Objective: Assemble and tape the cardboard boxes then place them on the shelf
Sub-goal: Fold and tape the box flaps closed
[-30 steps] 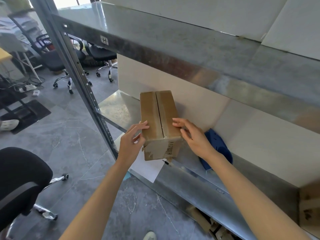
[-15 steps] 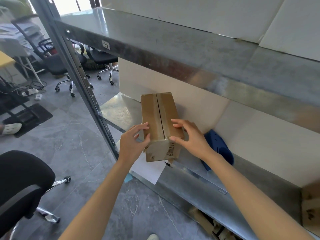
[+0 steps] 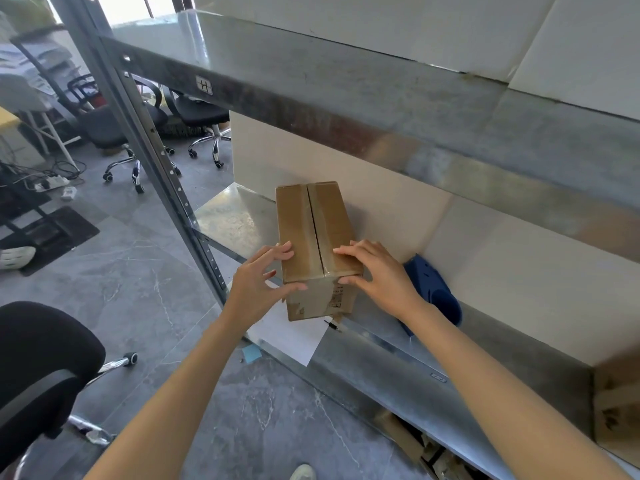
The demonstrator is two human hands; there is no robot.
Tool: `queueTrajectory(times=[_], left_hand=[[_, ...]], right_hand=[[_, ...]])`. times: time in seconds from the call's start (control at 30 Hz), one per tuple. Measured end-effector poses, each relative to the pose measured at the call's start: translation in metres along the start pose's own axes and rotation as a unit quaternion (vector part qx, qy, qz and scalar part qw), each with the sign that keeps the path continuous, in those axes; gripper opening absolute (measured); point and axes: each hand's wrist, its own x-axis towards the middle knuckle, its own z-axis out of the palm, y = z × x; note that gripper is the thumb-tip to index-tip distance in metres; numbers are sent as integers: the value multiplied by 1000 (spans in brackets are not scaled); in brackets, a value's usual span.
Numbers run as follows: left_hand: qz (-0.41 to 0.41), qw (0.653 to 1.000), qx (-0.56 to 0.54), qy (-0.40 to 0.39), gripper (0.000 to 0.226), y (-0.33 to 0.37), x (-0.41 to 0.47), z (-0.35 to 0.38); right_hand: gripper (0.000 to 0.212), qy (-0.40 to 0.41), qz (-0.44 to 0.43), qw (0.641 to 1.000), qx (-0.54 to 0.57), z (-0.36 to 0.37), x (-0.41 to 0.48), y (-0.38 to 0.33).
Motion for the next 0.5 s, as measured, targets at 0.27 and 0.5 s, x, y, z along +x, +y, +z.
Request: queueTrajectory(times=[0.27, 0.5], left_hand=[[-3, 999, -26, 45, 67, 3, -5, 15], [-19, 997, -59, 52, 63, 1, -4, 16]], right_hand=[[43, 44, -8, 999, 21, 8, -1, -1], [42, 71, -3, 997, 31, 12, -1, -5]])
